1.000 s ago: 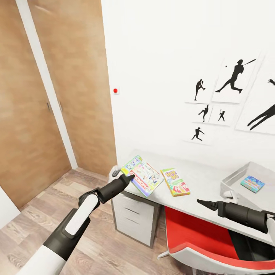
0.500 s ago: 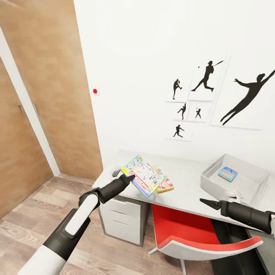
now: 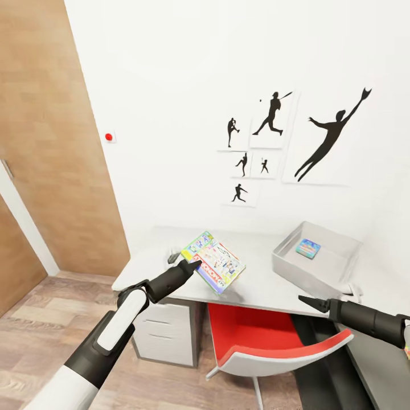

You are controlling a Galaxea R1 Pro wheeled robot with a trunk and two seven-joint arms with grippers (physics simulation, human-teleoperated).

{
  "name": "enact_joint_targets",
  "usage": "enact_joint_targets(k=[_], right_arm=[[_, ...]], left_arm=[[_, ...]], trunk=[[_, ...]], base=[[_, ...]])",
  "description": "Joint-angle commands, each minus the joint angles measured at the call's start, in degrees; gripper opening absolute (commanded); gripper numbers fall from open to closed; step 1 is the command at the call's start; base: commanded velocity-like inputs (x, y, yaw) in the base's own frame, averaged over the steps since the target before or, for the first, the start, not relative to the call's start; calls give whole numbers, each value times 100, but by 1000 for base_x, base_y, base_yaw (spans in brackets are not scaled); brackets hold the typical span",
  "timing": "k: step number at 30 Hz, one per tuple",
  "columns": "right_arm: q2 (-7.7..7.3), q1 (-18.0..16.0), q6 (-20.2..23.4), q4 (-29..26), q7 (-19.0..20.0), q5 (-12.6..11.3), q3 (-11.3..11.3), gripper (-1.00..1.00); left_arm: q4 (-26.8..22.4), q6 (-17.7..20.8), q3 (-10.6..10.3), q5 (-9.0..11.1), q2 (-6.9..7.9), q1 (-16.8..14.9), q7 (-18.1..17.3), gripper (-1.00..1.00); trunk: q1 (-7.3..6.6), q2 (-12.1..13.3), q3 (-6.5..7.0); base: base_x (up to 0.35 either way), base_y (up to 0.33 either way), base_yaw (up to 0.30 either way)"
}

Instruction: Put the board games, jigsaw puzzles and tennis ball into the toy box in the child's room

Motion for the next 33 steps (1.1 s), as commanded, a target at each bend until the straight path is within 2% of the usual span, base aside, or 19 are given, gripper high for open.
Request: enact_joint_targets(k=[1, 13, 27, 33], right_arm=[[0, -8, 19, 0, 37, 25, -4, 100], [0, -8, 19, 0, 37, 25, -44, 100], [8, -1, 19, 0, 37, 25, -210, 100], [9, 0, 19, 0, 37, 25, -226, 100]], left_arm=[[-4, 13, -3, 40, 4, -5, -8, -100], [-4, -1, 0, 40, 4, 4, 1, -100], [-5, -66, 6, 38, -6, 33, 5, -100], [-5, -84, -10, 34, -15, 37, 11, -100]], trunk=[[4, -13, -13], [4, -13, -13], [4, -13, -13], [4, -13, -13]], base=[[0, 0, -284], [0, 0, -248], [5, 0, -49], [152, -19, -7]])
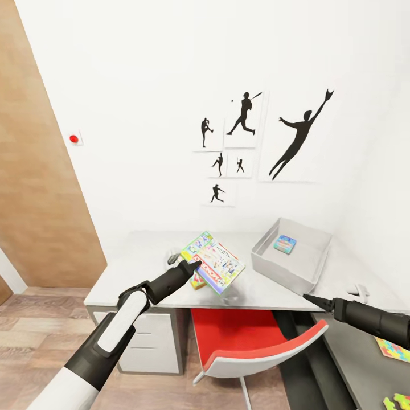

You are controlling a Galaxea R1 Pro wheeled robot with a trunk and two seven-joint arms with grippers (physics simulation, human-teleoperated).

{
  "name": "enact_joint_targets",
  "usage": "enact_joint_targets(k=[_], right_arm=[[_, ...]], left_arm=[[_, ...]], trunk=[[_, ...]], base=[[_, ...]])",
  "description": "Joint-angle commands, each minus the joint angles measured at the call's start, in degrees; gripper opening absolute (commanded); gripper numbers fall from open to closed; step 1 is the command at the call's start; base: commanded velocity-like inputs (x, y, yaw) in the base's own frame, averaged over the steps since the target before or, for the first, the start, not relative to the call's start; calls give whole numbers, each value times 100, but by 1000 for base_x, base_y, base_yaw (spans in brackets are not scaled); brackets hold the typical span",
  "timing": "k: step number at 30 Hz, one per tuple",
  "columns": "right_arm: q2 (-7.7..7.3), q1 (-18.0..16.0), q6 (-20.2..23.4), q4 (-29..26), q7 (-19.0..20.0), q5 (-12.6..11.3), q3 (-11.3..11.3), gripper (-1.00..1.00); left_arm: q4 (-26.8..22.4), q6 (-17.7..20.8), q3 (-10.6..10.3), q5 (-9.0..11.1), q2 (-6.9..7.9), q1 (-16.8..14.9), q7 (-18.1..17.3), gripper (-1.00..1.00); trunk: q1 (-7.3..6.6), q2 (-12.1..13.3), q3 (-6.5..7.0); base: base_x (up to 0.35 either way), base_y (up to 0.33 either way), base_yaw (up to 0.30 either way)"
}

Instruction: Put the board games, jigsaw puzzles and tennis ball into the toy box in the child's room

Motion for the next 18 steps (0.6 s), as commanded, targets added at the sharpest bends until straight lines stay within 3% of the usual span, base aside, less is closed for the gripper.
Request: enact_joint_targets(k=[1, 10, 18], right_arm=[[0, -7, 19, -1, 37, 23, -7, 100], [31, 9, 19, 0, 39, 3, -13, 100], [51, 30, 19, 0, 44, -266, -22, 100]], left_arm=[[-1, 11, -5, 30, 2, -6, -5, -100], [36, -6, -18, 25, -36, -6, -6, -100], [82, -70, -31, 13, -330, -2, -13, -100]], trunk=[[6, -13, -13], [6, -13, -13], [6, -13, -13]], base=[[233, -39, -4], [147, -21, -2], [33, -5, 0]])
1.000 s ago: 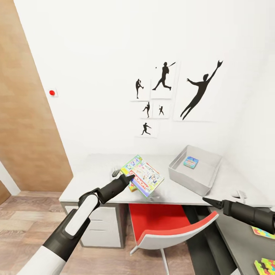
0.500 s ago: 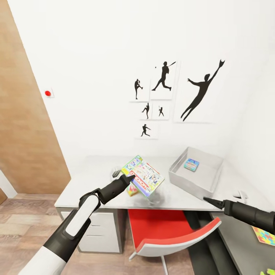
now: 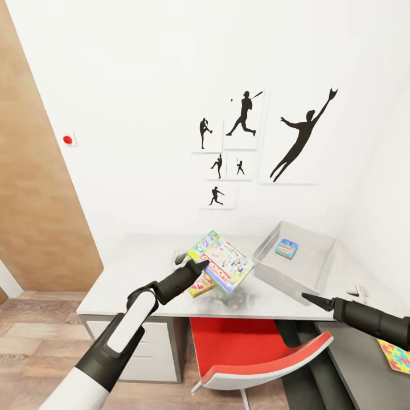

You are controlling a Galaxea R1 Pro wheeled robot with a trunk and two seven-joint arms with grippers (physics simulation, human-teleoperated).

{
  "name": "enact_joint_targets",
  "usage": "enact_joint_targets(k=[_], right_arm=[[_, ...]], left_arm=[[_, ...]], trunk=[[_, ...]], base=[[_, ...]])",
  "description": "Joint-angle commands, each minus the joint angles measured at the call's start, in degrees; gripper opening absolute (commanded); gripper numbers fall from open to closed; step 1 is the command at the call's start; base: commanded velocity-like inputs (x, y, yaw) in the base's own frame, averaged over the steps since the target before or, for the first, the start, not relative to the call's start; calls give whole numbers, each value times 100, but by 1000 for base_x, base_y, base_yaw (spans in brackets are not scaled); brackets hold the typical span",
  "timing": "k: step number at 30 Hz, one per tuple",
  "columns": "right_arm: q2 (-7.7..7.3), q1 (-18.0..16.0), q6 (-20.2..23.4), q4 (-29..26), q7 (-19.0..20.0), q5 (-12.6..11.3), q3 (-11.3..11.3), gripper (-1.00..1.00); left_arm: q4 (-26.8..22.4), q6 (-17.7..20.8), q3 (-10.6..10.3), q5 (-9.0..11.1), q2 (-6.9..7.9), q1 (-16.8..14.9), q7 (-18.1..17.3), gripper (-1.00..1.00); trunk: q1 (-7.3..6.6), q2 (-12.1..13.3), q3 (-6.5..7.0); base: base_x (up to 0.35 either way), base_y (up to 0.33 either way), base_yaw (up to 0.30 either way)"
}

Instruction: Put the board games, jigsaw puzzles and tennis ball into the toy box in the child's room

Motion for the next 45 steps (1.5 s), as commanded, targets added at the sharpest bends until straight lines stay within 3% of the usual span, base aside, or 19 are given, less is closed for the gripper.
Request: enact_joint_targets(k=[1, 2, 6, 7, 8, 11, 12, 15, 20, 26, 40, 45], right_arm=[[2, -5, 19, -1, 37, -94, -8, 100], [2, -5, 19, -1, 37, -94, -8, 100], [1, -1, 19, -1, 33, -757, -6, 100], [1, -1, 19, -1, 33, -757, -6, 100], [1, -1, 19, -1, 33, -944, -2, 100], [6, 0, 19, 1, 31, -1410, 18, 100], [6, 0, 19, 1, 31, -1410, 18, 100], [21, 1, 19, 3, 31, -1678, 36, 100], [50, 1, 19, 6, 25, -1852, 37, 100], [74, 0, 19, 9, 25, -1965, 38, 100], [297, -10, 19, 15, 13, -2129, 52, 100], [336, -22, 19, 19, 3, -2140, 54, 100]], left_arm=[[8, 9, 2, 14, -55, -2, -7, -100], [8, 9, 2, 14, -55, -2, -7, -100], [87, -260, -11, -112, -255, 25, -19, -100], [87, -260, -11, -112, -255, 25, -19, -100], [141, -395, -33, -160, -306, 33, -27, -100], [419, -856, -245, -268, -457, 48, -93, -100], [419, -856, -245, -268, -457, 48, -93, -100], [721, -1350, -560, -300, -549, 52, -229, -100], [938, -1902, -823, -309, -605, 54, -410, -100], [1042, -2214, -954, -345, -635, 59, -510, -100], [1098, -2363, -1056, -373, -661, 63, -556, -100], [1102, -2377, -1210, -360, -666, 62, -556, -100]], trunk=[[4, -13, -13], [4, -13, -13], [4, -13, -13], [4, -13, -13], [4, -13, -13], [4, -13, -13], [4, -13, -13], [4, -13, -13], [4, -13, -13], [4, -13, -13], [4, -13, -13], [4, -13, -13]], base=[[14, -2, 0], [14, -2, 0], [8, -1, 0], [6, -1, 0], [5, -1, 0], [3, 0, 0], [2, 0, 0], [2, 0, 0], [0, 0, 0], [0, 0, 0], [0, 0, 0], [0, 0, 0]])
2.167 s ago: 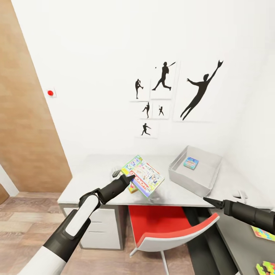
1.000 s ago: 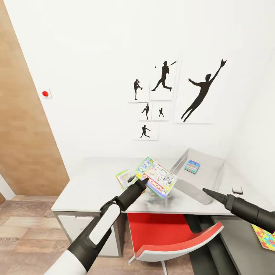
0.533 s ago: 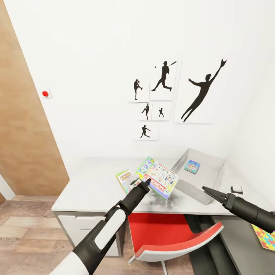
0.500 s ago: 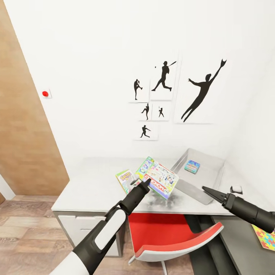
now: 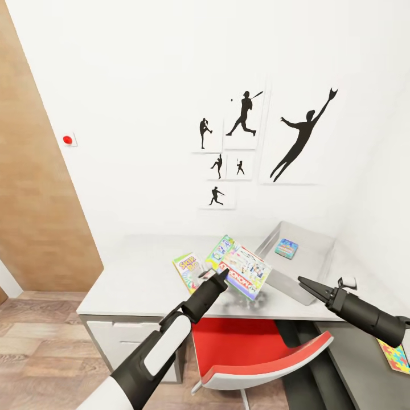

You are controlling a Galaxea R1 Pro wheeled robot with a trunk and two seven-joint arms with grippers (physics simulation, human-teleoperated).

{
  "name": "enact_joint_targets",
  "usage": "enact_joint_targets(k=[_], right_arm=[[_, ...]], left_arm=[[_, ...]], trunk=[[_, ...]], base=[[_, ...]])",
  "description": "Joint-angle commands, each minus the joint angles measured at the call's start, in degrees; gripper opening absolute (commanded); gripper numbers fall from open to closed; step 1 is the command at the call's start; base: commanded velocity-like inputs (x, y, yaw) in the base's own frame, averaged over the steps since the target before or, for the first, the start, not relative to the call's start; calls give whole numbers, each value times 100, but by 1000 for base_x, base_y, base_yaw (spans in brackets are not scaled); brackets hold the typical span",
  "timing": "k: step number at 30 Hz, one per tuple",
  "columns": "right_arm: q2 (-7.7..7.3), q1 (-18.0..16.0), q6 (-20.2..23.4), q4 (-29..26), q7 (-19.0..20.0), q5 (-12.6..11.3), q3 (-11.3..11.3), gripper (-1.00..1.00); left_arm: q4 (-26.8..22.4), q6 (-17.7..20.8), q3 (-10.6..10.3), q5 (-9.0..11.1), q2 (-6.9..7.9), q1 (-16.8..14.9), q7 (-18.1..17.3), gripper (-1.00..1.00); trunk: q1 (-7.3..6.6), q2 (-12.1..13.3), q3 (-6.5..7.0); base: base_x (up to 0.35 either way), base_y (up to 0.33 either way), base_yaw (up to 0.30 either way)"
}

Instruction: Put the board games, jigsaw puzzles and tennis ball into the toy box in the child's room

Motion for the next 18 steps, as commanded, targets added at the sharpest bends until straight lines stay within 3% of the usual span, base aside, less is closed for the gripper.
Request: enact_joint_targets(k=[1, 11, 18], right_arm=[[5, -13, 20, 3, 30, 23, -5, 100], [22, -46, 20, 31, 17, 22, -4, 100], [25, -62, 20, 49, 11, 22, -14, 100]], left_arm=[[3, 2, -34, 63, 0, -6, -20, -100], [-29, -6, -125, 115, -2, -5, -118, -100], [-41, -1, -141, 140, -2, -3, -405, -100]], trunk=[[4, -13, -13], [4, -13, -13], [4, -13, -13]], base=[[0, 0, 0], [0, 0, 0], [0, 0, 0]])
